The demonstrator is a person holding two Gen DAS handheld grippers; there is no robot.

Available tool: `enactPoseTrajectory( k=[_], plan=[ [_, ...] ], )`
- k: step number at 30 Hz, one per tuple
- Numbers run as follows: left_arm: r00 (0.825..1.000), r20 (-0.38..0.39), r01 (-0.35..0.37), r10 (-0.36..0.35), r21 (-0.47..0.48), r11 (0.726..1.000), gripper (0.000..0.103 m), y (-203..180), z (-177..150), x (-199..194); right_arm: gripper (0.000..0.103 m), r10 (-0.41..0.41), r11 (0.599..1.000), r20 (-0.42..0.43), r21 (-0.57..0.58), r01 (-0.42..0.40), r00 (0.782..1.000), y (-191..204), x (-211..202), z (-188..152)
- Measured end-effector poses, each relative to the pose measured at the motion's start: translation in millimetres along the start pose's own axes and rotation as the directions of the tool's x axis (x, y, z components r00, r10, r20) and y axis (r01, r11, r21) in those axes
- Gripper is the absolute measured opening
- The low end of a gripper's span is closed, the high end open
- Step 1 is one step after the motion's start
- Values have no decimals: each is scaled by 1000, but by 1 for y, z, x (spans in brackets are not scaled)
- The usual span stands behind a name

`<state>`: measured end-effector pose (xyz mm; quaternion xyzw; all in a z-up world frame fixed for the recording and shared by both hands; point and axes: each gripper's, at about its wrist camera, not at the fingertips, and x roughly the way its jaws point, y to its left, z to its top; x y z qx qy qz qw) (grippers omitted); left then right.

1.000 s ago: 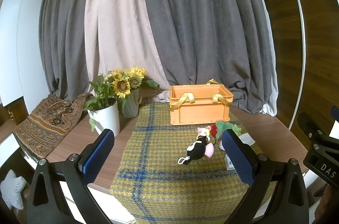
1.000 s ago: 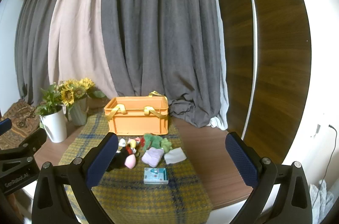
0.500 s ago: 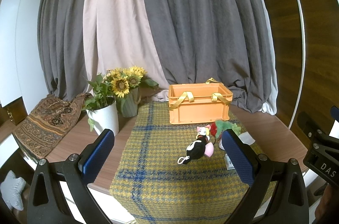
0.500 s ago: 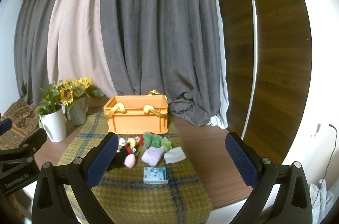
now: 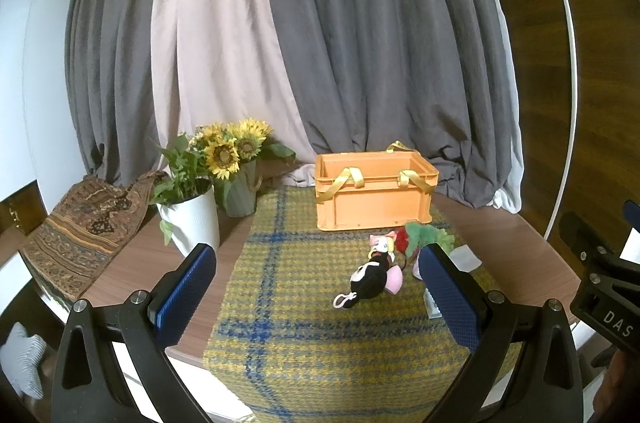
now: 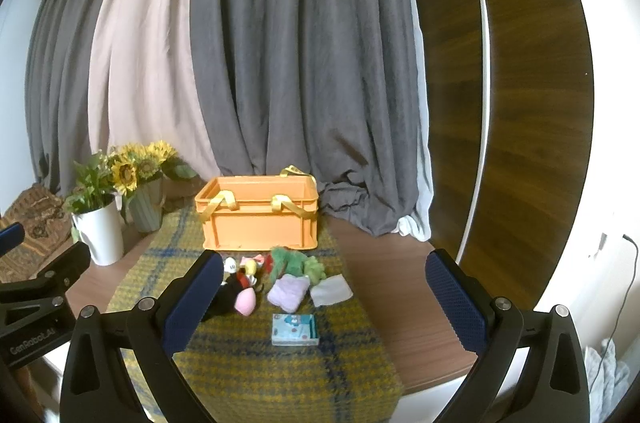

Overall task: Organize soft objects
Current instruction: 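Grasp the black-and-white plush mouse with the left tool while the right tool grasps the blue cloth book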

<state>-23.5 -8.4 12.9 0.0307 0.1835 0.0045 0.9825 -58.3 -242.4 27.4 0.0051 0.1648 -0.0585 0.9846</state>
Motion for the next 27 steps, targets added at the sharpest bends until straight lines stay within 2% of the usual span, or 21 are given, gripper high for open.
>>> enactPoseTrajectory(
  k=[8, 14, 19, 23, 27],
  plan=[
    [999, -40, 19, -17, 59, 998, 103, -2, -3, 38, 102, -12, 1000, -53, 16, 13, 999, 5, 26, -5],
    [994, -93, 69, -59, 110, 992, 103, 0, -12, 80, 102, -5, 999, -159, 39, 11, 987, 13, 67, -19],
    [987, -128, 120, -97, 185, 975, 103, -5, -22, 118, 102, 2, 998, -258, 64, 15, 966, 19, 106, -34],
    [980, -153, 166, -128, 273, 948, 102, -13, -33, 144, 102, -9, 998, -324, 63, 31, 946, 27, 136, -47],
    [969, -184, 217, -165, 317, 923, 99, -21, -45, 171, 102, -14, 997, -388, 62, 41, 921, 33, 163, -61]
  ],
)
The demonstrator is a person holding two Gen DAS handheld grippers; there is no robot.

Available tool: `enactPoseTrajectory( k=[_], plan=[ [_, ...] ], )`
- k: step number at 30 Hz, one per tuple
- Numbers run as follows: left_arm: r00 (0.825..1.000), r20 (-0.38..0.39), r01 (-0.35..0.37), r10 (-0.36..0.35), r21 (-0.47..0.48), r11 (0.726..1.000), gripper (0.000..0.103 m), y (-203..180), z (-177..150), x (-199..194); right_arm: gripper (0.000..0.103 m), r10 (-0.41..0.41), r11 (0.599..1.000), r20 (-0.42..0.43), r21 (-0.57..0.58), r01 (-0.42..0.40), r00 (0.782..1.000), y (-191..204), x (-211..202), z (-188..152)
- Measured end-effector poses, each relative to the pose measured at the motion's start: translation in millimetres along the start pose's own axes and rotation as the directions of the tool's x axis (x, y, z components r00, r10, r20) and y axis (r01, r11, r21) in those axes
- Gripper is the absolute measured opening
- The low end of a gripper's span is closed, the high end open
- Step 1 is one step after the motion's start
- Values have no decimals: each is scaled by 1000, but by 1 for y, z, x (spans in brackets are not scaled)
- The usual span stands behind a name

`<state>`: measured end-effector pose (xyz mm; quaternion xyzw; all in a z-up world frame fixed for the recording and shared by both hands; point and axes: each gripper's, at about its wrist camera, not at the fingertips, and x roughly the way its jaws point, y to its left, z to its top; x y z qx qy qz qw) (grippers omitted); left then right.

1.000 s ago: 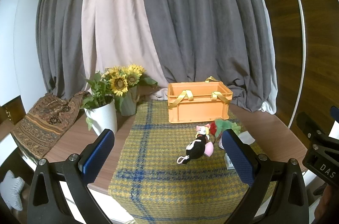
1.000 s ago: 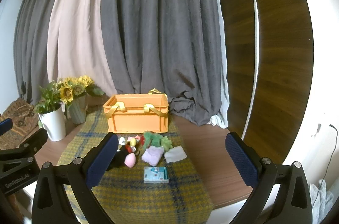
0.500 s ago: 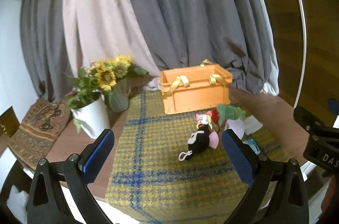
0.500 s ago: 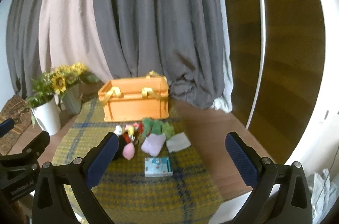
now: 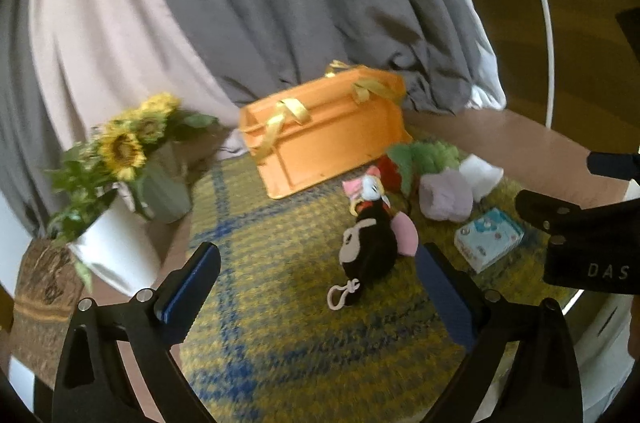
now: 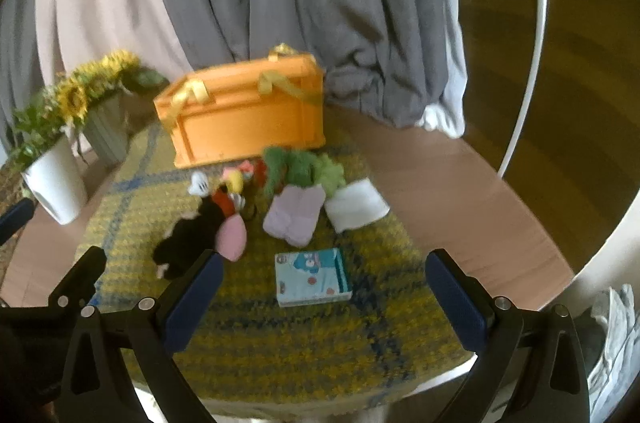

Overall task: Organize soft objects
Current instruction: 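Grasp the black-and-white plush mouse with the left tool while the right tool grasps the blue cloth book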

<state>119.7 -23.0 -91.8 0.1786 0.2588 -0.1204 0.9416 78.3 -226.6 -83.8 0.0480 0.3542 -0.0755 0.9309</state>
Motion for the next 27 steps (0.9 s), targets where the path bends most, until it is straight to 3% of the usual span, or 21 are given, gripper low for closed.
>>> enactPoseTrajectory(
  k=[6, 12, 24, 27],
  plan=[
    [996, -47, 71, -69, 44, 996, 93, -7, -6, 43, 101, 8, 1000, -99, 2, -8, 995, 6, 38, -5],
    [989, -82, 133, -127, 78, 988, 85, -15, -14, 77, 91, 11, 1000, -186, 19, -7, 982, 8, 72, -12],
    [977, -113, 194, -181, 118, 974, 72, -27, -20, 117, 80, -13, 1000, -256, 14, 18, 967, 12, 103, -21],
    [974, -125, 202, -187, 126, 971, 63, -29, -20, 125, 77, -23, 999, -266, 20, 29, 964, 12, 109, -22]
  ],
)
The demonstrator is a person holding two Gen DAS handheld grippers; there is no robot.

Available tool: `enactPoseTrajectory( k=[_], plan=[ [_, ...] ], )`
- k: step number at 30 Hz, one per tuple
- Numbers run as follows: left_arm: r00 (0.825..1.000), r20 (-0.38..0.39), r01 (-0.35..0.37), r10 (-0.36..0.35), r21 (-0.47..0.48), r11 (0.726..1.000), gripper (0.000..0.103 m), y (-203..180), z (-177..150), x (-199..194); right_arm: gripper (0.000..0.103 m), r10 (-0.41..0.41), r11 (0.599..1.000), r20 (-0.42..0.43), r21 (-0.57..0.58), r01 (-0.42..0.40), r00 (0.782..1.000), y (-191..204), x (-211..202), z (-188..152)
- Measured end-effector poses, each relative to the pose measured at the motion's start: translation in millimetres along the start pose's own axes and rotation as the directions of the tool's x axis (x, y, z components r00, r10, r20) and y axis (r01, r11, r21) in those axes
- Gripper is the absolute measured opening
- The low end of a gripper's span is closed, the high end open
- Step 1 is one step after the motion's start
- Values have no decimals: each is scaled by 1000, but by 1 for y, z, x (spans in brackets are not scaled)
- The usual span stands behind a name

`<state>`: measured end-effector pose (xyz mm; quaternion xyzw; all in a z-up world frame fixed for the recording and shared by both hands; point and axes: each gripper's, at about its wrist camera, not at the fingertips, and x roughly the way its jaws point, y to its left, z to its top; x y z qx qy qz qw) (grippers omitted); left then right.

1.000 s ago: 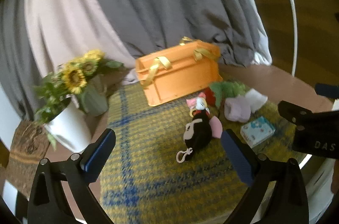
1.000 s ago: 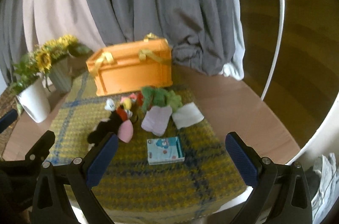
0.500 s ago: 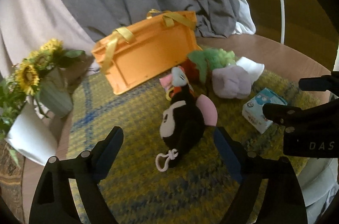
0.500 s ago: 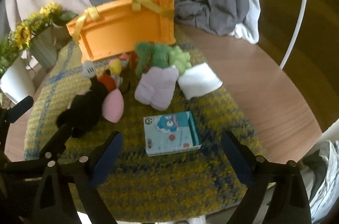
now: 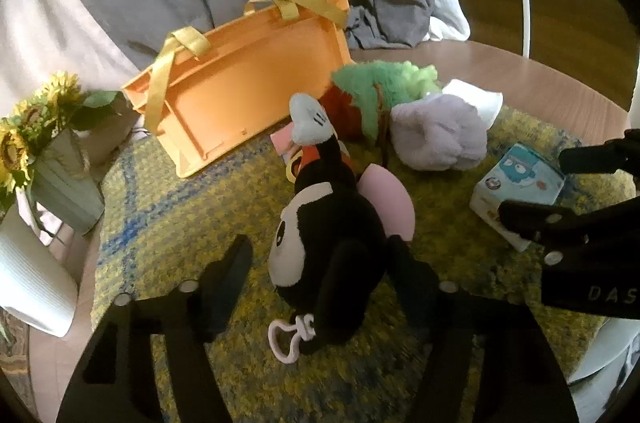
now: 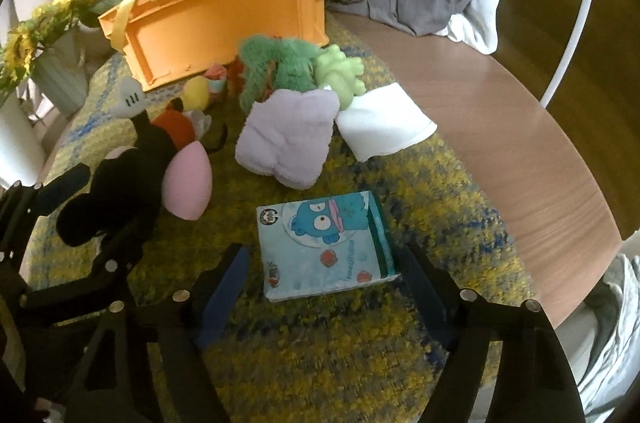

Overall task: Organize soft objects
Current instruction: 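Grasp the black-and-white plush mouse with the left tool while the right tool grasps the blue cloth book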

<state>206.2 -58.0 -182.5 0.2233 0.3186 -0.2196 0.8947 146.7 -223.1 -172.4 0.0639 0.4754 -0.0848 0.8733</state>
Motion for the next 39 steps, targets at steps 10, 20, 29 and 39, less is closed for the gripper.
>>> enactPoseTrajectory(
  k=[10, 20, 29, 39],
  plan=[
    [998, 1, 60, -60, -35, 998, 54, 9, 0, 0, 32, 1, 1000, 30, -13, -1, 1000, 8, -4, 4],
    [996, 3, 92, -92, -43, 995, 54, 10, -3, 4, 74, -77, 997, 23, -17, 77, 997, 6, 2, 1],
    [994, 6, 112, -111, -42, 993, 54, 12, -3, 5, 77, -97, 994, 42, -50, 99, 994, 1, 17, 5],
    [994, 8, 106, -106, -55, 993, 53, 14, -2, 1, 75, -47, 999, 27, 16, 46, 999, -3, 24, 0]
  ],
)
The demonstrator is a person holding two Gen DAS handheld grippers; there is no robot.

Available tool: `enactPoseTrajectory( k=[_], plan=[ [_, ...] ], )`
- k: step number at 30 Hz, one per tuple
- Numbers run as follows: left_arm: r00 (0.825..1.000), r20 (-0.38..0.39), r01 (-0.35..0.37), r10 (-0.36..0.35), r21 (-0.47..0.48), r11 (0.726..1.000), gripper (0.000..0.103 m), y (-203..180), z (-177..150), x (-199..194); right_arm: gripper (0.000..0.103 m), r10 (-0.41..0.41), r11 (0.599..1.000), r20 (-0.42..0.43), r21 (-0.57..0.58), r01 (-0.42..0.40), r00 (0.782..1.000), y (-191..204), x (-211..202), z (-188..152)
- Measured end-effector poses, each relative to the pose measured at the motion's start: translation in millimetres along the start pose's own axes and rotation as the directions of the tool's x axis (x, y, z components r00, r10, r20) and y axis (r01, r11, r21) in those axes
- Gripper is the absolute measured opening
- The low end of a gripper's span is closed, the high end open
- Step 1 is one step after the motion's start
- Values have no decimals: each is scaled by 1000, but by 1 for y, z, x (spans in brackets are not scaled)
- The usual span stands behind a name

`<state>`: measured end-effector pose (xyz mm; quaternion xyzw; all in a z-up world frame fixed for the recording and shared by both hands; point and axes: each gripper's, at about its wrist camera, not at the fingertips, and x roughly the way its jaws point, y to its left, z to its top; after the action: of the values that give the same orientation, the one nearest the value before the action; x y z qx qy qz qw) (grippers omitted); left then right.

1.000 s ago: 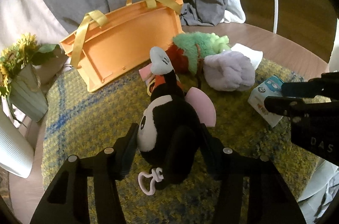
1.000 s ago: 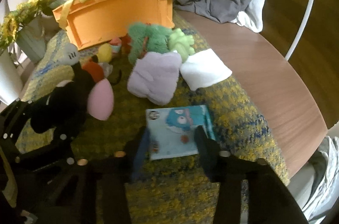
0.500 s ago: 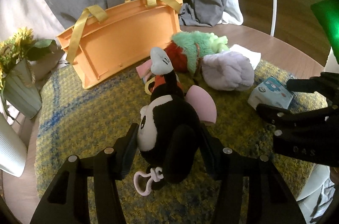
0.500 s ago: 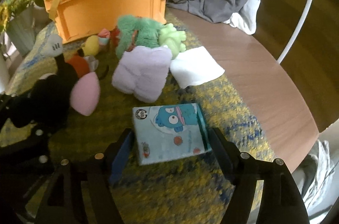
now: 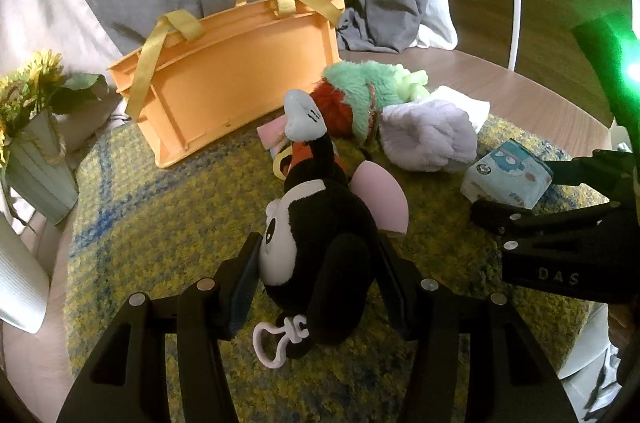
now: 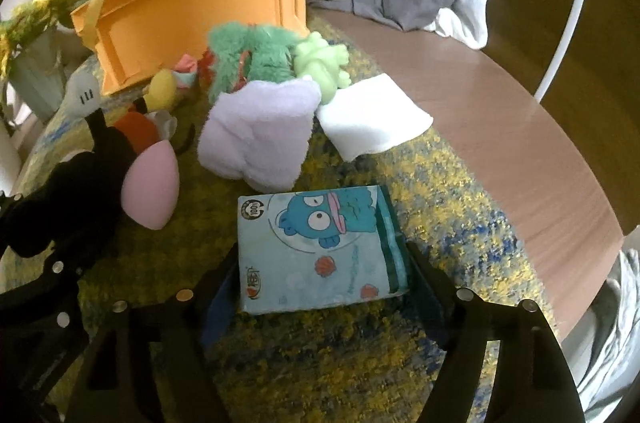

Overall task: Organize soft objects
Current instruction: 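Grasp the black-and-white plush mouse with the left tool while the right tool grasps the blue cloth book, then lift the mouse and cloth book and carry both over the orange crate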

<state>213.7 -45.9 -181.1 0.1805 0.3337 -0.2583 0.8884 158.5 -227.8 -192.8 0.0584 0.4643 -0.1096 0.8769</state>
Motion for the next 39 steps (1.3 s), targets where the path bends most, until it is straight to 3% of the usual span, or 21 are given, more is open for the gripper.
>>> enactPoseTrajectory(
  k=[9, 20, 30, 39],
  plan=[
    [999, 4, -46, 46, -90, 995, 53, 6, 8, -22, 75, 34, 999, 74, -18, -32, 997, 1, -30, 13],
    [982, 47, -163, 180, -247, 955, 53, 10, 34, -58, 75, 211, 970, 137, -154, -189, 968, -1, -57, 62],
    [946, 143, -229, 292, -341, 912, 53, 17, 66, -87, 75, 324, 934, 237, -234, -270, 916, 2, -77, 100],
    [898, 248, -257, 363, -373, 891, 53, 29, 97, -106, 75, 377, 918, 332, -260, -300, 865, 1, -95, 132]
  ],
)
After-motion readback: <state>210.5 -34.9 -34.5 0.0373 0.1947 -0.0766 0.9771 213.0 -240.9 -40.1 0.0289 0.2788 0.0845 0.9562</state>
